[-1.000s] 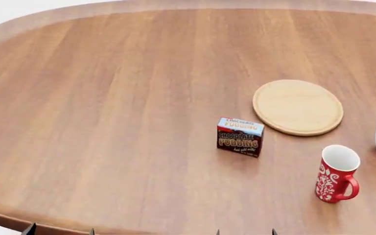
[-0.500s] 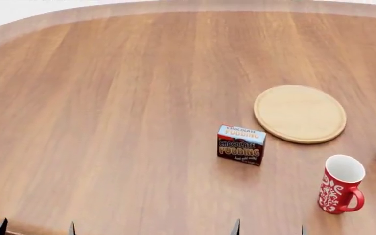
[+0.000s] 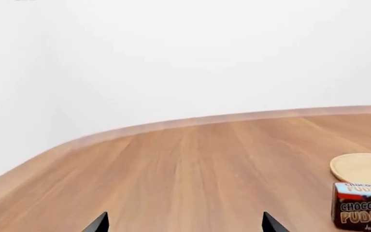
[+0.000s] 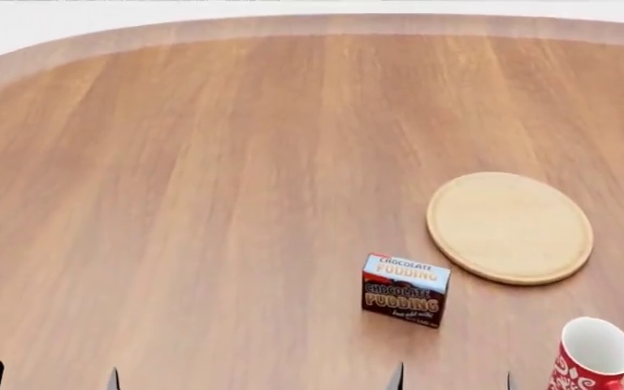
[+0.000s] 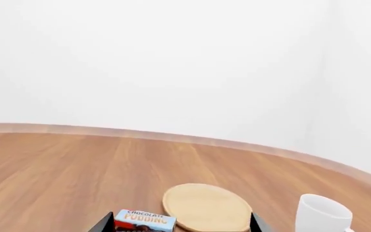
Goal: Put the chocolate pudding to the left of the plate.
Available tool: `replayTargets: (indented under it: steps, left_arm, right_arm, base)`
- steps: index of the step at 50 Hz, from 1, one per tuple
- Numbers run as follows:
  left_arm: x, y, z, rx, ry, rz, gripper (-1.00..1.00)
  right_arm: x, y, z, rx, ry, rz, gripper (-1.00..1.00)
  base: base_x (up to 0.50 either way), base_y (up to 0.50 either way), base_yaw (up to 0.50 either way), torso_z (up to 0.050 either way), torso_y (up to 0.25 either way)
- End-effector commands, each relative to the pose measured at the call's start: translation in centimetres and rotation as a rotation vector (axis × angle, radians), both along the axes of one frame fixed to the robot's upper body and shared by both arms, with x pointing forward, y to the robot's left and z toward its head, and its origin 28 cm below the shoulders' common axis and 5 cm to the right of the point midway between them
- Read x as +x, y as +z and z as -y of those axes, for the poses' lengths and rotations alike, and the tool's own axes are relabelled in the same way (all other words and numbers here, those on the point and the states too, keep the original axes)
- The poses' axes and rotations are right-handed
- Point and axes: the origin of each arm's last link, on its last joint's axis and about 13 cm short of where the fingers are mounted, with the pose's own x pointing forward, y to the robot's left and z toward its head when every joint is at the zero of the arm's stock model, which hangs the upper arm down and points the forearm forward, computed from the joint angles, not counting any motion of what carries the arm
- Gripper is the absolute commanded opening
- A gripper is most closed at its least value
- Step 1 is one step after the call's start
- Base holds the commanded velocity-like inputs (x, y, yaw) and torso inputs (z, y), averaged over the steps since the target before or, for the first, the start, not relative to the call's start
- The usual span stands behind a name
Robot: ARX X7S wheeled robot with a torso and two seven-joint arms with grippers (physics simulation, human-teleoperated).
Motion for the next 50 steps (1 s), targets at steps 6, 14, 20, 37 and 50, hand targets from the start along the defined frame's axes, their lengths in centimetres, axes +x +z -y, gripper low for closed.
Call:
replayTargets:
  steps: [6,14,20,37,50]
  left_arm:
    - [-0.08,0.04,0.00,-0.001,-0.001,0.008,1.00]
    - [-0.06,0.01,0.00,0.002,0.003,0.007,1.00]
    - [-0.08,0.06,-0.03,0.001,0.002,0.008,1.00]
    - [-0.04,0.08,-0.03,-0.001,0.001,0.006,1.00]
    - [-0.16,0.23,-0.03,-0.004,0.003,0.006,1.00]
  right_arm:
    - [-0.05,-0.07,-0.12,-0.009,0.005,-0.002,1.00]
    - [0.01,-0.15,-0.14,-0.010,0.008,-0.004,1.00]
    - [0.04,-0.10,-0.11,-0.009,0.005,-0.006,1.00]
    - [0.09,-0.14,-0.02,-0.007,0.002,-0.005,1.00]
    - [0.07,-0.16,-0.02,-0.008,0.003,-0.005,1.00]
  base:
    - [0.28,0.00,0.00,0.000,0.000]
    - [0.28,0.00,0.00,0.000,0.000]
    - [0.28,0.00,0.00,0.000,0.000]
    - [0.28,0.00,0.00,0.000,0.000]
    - [0.28,0.00,0.00,0.000,0.000]
